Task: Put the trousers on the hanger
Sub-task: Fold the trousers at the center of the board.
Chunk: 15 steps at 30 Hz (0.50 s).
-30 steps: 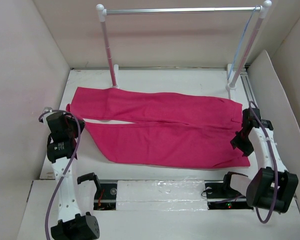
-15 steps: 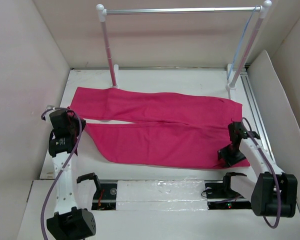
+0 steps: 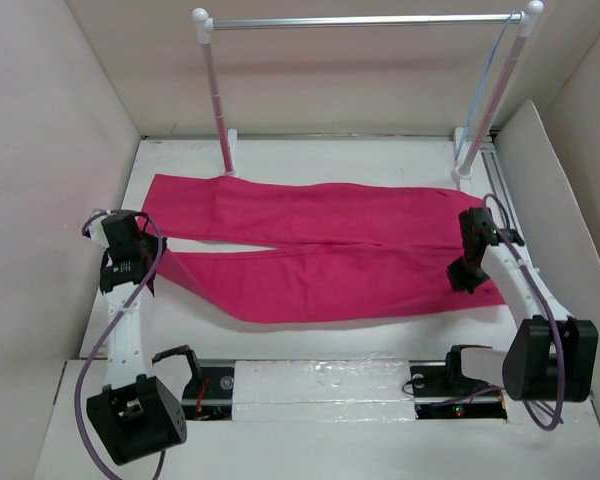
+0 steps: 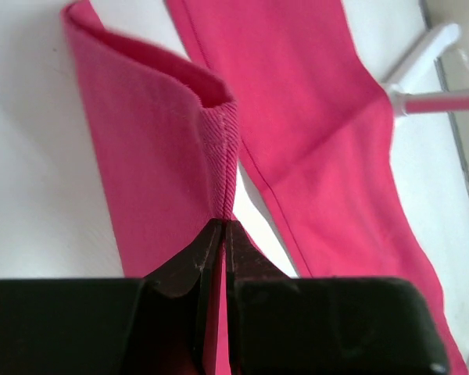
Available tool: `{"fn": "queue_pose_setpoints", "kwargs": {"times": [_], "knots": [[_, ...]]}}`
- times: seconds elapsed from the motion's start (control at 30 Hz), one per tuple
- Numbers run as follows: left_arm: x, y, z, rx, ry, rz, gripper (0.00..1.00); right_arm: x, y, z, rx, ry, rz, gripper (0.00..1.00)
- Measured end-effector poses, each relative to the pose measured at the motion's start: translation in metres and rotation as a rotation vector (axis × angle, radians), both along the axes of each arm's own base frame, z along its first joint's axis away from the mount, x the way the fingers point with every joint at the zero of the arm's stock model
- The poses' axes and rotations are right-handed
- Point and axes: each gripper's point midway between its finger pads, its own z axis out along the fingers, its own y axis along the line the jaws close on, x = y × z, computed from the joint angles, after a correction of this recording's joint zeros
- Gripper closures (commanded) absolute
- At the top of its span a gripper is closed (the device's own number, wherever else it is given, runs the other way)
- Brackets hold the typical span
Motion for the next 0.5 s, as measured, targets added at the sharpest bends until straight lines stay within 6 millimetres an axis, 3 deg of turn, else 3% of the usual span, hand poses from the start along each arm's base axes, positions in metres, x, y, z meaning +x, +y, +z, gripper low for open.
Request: {"fn": "queue_pose_setpoints", "kwargs": {"times": [0.03, 0.1, 0.17, 0.27, 0.37, 0.43, 0.5], "knots": [[0.002, 0.003, -0.004, 0.001, 0.012, 0.008, 1.00, 0.015, -0.005, 0.012, -0.027, -0.024, 0.031, 0.87], [0.004, 0.007, -0.012, 0.001, 0.037, 0.021, 1.00, 0.039, -0.010, 0.023, -0.055, -0.042, 0.085, 0.67], [0.005, 0.009, -0.020, 0.002, 0.065, 0.031, 1.00, 0.062, -0.013, 0.024, -0.070, -0.020, 0.155, 0.32], [0.005, 0.013, -0.027, 0.010, 0.093, 0.044, 1.00, 0.087, -0.013, 0.007, -0.085, 0.061, 0.258, 0.25], [0.004, 0.016, -0.025, 0.022, 0.096, 0.057, 1.00, 0.089, -0.008, 0.000, -0.086, 0.062, 0.326, 0.23], [0.005, 0.016, -0.024, 0.022, 0.094, 0.057, 1.00, 0.081, -0.015, 0.015, -0.070, -0.023, 0.310, 0.22], [0.006, 0.016, -0.022, 0.019, 0.089, 0.052, 1.00, 0.070, -0.039, 0.040, -0.080, -0.144, 0.220, 0.20]]}}
